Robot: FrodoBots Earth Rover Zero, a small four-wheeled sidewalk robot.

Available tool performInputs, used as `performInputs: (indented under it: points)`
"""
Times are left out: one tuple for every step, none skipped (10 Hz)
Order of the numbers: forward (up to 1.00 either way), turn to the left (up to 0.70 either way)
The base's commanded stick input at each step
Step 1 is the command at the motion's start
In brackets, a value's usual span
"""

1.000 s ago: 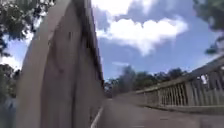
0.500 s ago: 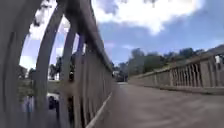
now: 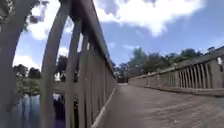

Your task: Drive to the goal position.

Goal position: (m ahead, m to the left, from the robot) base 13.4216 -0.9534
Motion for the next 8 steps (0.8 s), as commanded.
performInputs:
  points:
    - [1.00, 0.00]
    - [1.00, 0.00]
    - [1.00, 0.00]
    - [1.00, 0.00]
    - [1.00, 0.00]
    - [1.00, -0.40]
    - [1.00, -0.40]
    - [1.00, -0.40]
